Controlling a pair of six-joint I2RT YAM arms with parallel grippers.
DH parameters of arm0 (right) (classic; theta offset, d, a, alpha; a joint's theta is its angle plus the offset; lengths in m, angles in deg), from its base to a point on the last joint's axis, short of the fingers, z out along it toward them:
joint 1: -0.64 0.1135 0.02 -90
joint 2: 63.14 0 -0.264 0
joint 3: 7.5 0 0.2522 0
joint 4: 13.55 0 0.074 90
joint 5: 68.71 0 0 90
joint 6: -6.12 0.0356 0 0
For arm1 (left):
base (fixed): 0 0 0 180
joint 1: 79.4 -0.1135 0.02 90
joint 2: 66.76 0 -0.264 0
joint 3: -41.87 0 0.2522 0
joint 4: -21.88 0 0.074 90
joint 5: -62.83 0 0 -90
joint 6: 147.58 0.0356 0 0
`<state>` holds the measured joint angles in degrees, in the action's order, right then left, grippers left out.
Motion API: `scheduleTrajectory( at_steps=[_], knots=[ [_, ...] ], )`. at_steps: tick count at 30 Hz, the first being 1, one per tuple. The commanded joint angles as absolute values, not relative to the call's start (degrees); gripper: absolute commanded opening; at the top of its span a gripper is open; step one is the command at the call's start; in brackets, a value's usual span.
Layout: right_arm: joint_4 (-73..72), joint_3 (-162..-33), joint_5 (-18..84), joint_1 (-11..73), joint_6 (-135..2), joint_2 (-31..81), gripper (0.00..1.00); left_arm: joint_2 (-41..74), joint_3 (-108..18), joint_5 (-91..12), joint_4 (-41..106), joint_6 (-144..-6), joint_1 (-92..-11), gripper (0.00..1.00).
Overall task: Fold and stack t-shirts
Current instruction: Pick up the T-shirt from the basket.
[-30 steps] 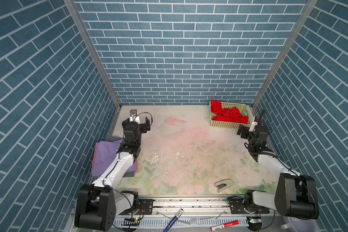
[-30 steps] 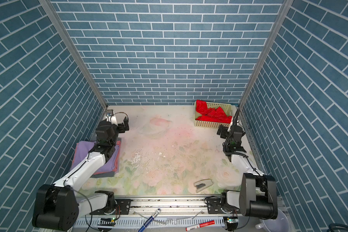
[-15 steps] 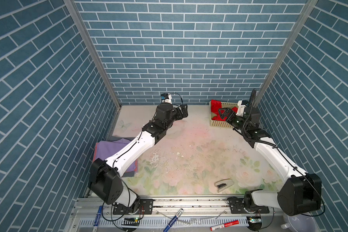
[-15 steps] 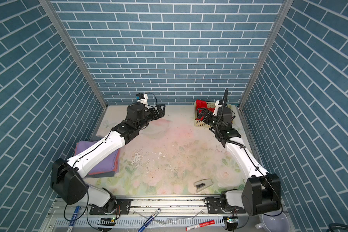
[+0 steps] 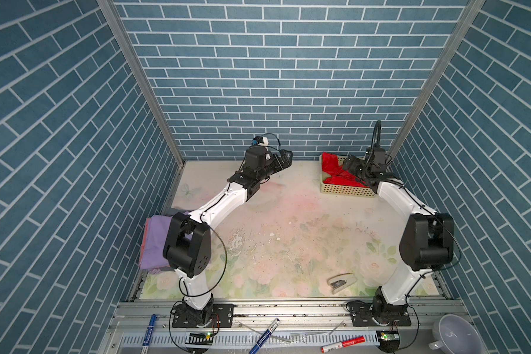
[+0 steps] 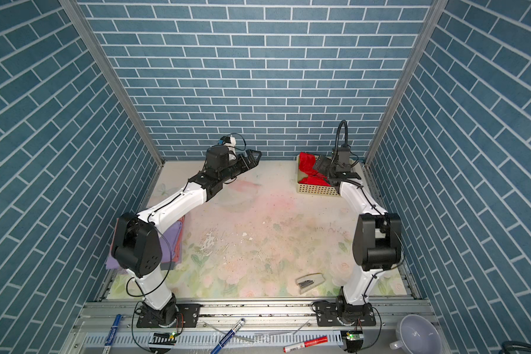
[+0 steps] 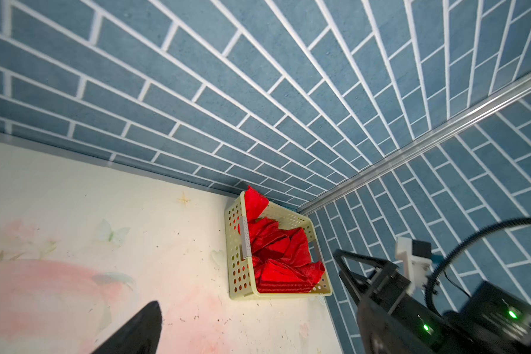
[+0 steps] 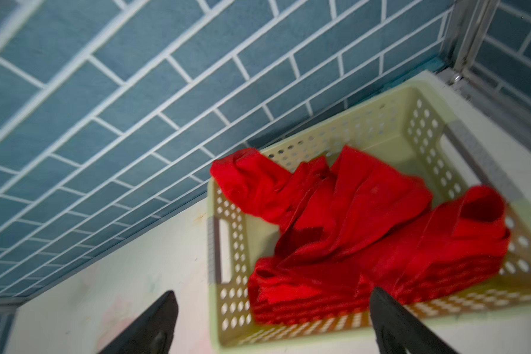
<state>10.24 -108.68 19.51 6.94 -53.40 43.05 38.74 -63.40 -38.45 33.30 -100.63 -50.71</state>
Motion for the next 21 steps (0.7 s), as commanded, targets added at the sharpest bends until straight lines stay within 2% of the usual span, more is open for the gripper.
scheduleTrajectory(
  at_steps=[1, 4, 9, 12, 15, 17, 21],
  knots=[
    [22.3, -119.59, 13.9, 5.81, -61.73, 51.06, 0.96, 43.15, -74.27, -36.4, 48.99, -92.86, -46.0, 1.0],
    [27.54, -126.65, 14.26, 5.48, -62.26, 57.76, 0.95, 46.69, -81.46, -33.26, 55.9, -90.68, -43.16, 1.0],
    [32.29, -133.03, 15.45, 5.29, -60.32, 65.21, 0.95, 46.83, -76.7, -48.05, 41.67, -95.67, -44.65, 1.0],
    [35.05, -136.59, 18.18, 5.23, -58.88, 69.3, 0.95, 45.54, -74.88, -46.84, 40.38, -95.21, -44.68, 1.0],
    [36.11, -137.37, 18.95, 5.22, -56.07, 71.29, 0.88, 45.89, -78.97, -41.97, 49.17, -91.66, -43.91, 1.0],
    [36.18, -137.56, 20.04, 5.22, -55.32, 71.93, 0.75, 46.34, -81.27, -39.47, 52.91, -89.97, -43.58, 1.0],
    [35.19, -137.78, 22.87, 5.29, -54.79, 71.32, 0.26, 46.87, -82.18, -38.3, 54.79, -89.42, -44.62, 0.99]
  ],
)
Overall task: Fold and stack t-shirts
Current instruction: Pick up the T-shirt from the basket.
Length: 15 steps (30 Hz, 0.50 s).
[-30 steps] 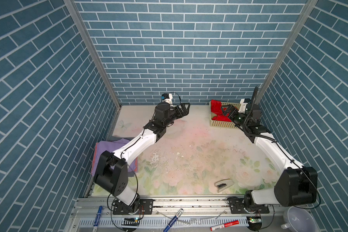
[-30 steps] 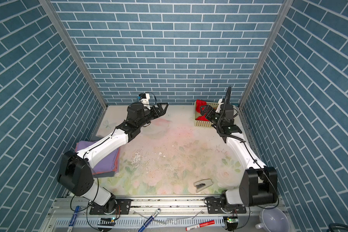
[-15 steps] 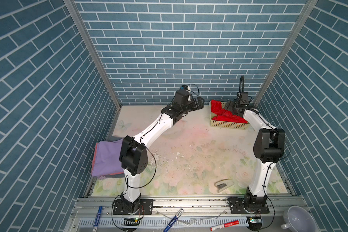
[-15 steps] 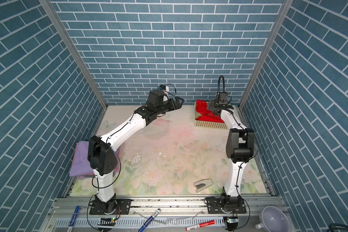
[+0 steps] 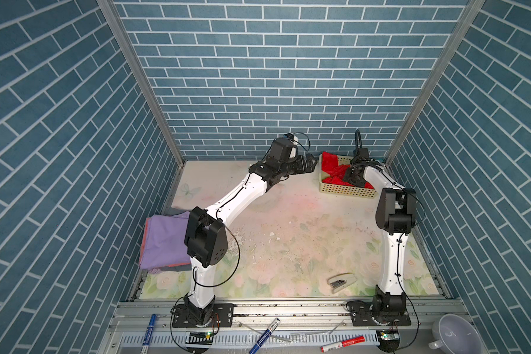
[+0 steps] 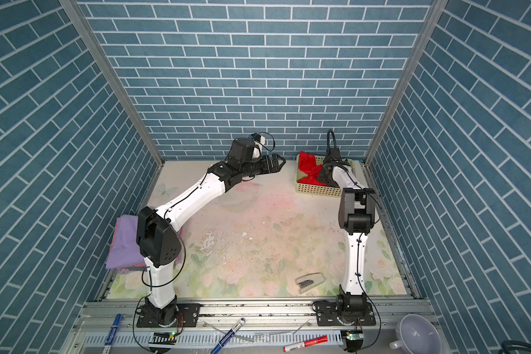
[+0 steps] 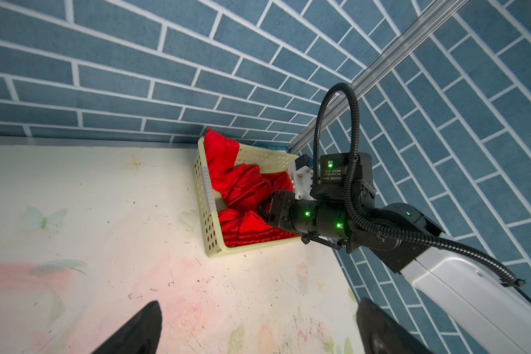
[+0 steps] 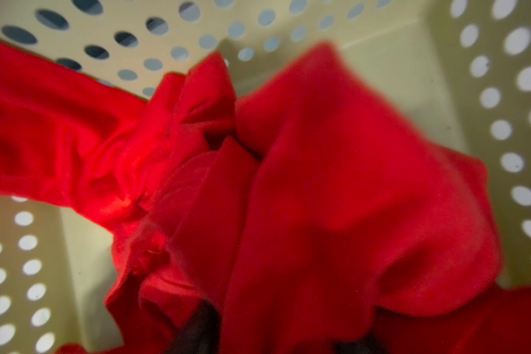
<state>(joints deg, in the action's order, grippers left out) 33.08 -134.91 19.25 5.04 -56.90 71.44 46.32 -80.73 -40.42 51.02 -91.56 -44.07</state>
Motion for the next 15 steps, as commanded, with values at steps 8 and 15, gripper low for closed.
scheduleTrajectory(
  at_steps=[8, 15],
  knots=[
    [25.97, -137.97, 30.3, 7.47, -56.07, 58.43, 0.0, 47.29, -80.37, -38.69, 55.06, -88.22, -46.57, 0.98],
    [20.22, -141.77, 39.94, 13.56, -57.02, 47.03, 0.0, 45.99, -79.95, -42.33, 51.75, -86.66, -49.69, 0.97]
  ],
)
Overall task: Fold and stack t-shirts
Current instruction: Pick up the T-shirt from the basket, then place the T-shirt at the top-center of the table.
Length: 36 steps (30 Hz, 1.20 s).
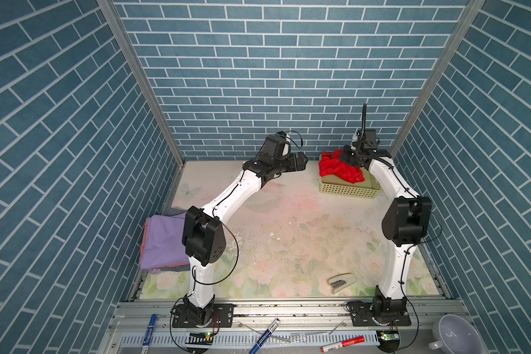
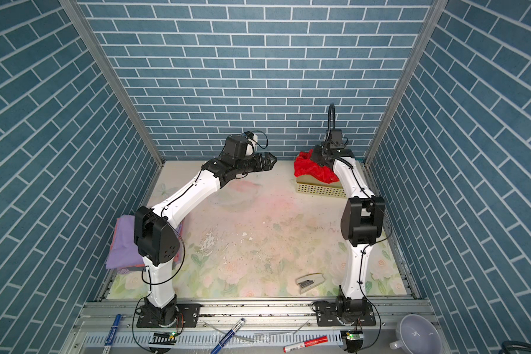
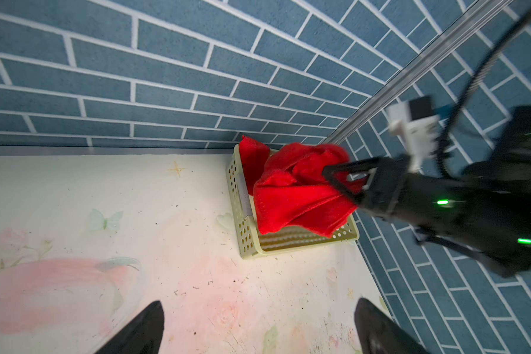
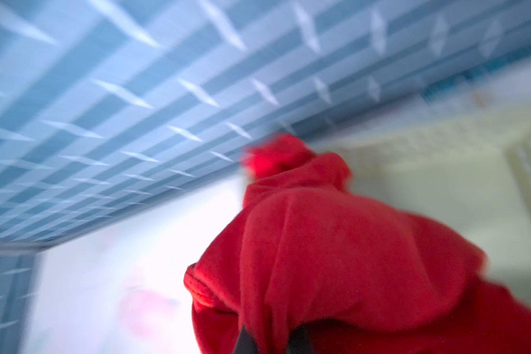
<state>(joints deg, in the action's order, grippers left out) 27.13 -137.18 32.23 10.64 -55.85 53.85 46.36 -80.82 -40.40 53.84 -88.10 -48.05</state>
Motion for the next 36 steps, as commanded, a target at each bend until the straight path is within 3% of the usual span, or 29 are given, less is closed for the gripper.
scheduleTrajectory(
  at_steps=[1, 5, 11, 14, 15, 20, 26, 30, 36],
  knots=[
    [18.49, -141.4, 41.58, 14.43, -56.25, 45.63, 0.0, 45.5, -79.55, -43.35, 50.61, -86.89, -50.35, 0.96],
    [10.37, -139.16, 47.79, 17.25, -52.47, 41.93, 0.0, 42.47, -77.08, -46.0, 46.13, -86.85, -51.98, 0.96],
    [8.71, -132.28, 47.39, 18.61, -46.78, 42.03, 0.01, 32.1, -67.89, -41.51, 45.37, -85.99, -54.36, 0.96],
    [11.45, -126.99, 48.68, 18.83, -44.43, 43.61, 0.38, 26.47, -62.84, -37.42, 50.37, -85.67, -55.72, 0.96],
    [13.15, -124.6, 48.25, 18.88, -44.51, 43.84, 0.55, 24.47, -60.78, -35.24, 52.59, -85.27, -55.92, 0.96],
    [17.91, -117.11, 46.3, 18.92, -47.35, 44.06, 0.65, 18.3, -53.07, -22.98, 62.16, -86.98, -56.02, 0.95],
    [18.66, -116.44, 47.26, 19.21, -49.78, 45.07, 0.65, 21.56, -50.3, -26.13, 60.62, -88.58, -55.94, 0.92],
    [16.15, -119.61, 48.31, 19.87, -48.25, 50.08, 0.65, 30.6, -53.28, -32.12, 57.77, -87.43, -54.91, 0.9],
    [11.5, -123.72, 43.52, 21.8, -44.75, 57.57, 0.64, 43.88, -60.34, -31.26, 58.67, -86.22, -53.51, 0.86]
  ],
)
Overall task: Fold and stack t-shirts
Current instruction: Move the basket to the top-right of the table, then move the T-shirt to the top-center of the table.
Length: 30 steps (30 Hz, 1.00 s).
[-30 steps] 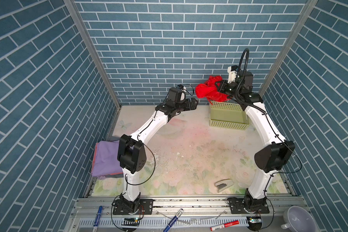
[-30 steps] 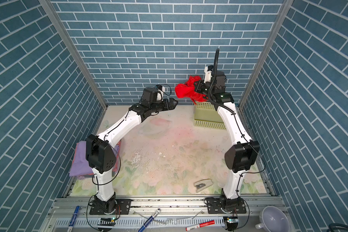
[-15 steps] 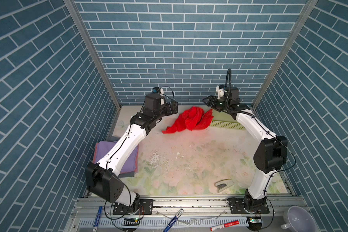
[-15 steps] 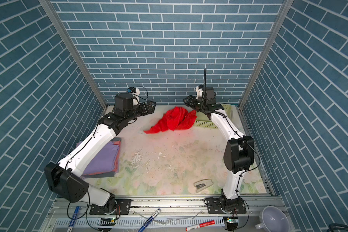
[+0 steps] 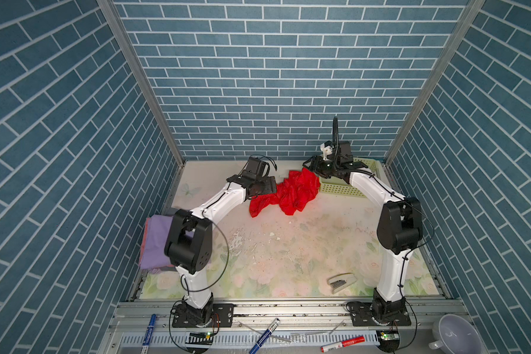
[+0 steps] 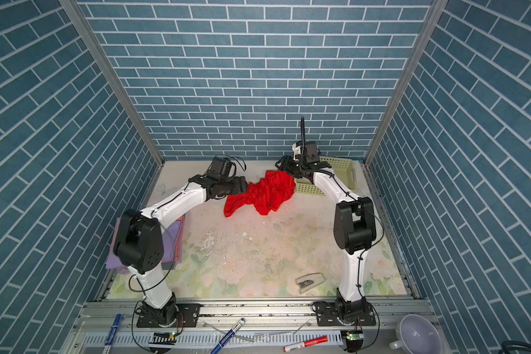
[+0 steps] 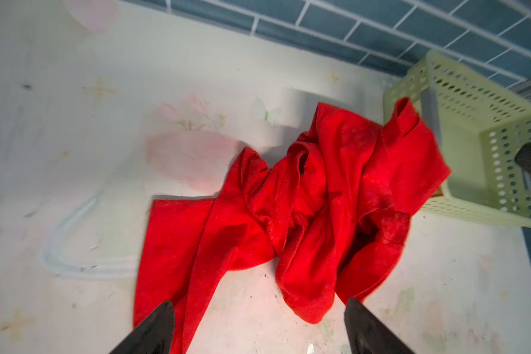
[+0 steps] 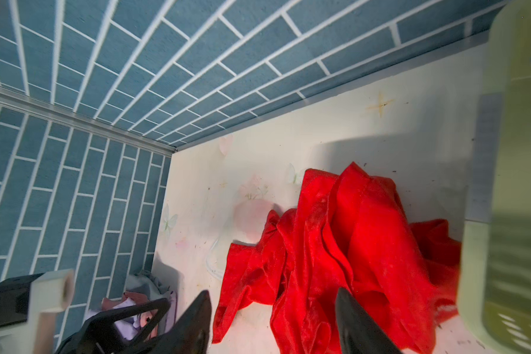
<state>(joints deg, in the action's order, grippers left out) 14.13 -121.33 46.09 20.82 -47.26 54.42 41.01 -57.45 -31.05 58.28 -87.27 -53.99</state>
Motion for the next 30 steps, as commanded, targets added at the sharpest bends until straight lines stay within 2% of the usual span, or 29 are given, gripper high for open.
scheduleTrajectory(
  at_steps=[1, 12, 16, 19, 26, 29, 30],
  knots=[
    [11.46, -124.85, 42.35, 21.82, -44.52, 59.04, 0.64, 45.55, -61.27, -30.44, 58.84, -86.19, -53.45, 0.86],
    [14.34, -134.83, 32.93, 21.82, -44.52, 70.35, 0.63, 58.62, -69.77, -29.29, 59.07, -83.95, -52.66, 0.82],
    [17.87, -134.71, 27.63, 21.7, -45.97, 70.13, 0.63, 62.72, -73.21, -28.8, 60.05, -83.47, -52.42, 0.78],
    [18.46, -132.36, 25.25, 21.06, -48.3, 68.55, 0.64, 65.66, -76.32, -29.1, 61.12, -83.59, -52.21, 0.67],
    [12.14, -120.72, 28.09, 15.8, -47.5, 63.87, 0.65, 68.69, -78.99, -27.75, 63.21, -84.21, -52.13, 0.29],
    [10.25, -116.31, 28.67, 13.4, -48.16, 60.91, 0.66, 67.73, -77.58, -27.44, 62.98, -84.09, -52.39, 0.1],
    [10.07, -115.07, 28.48, 12.63, -48.49, 59.87, 0.66, 67.2, -76.7, -27.18, 62.8, -84.42, -52.56, 0.07]
  ],
)
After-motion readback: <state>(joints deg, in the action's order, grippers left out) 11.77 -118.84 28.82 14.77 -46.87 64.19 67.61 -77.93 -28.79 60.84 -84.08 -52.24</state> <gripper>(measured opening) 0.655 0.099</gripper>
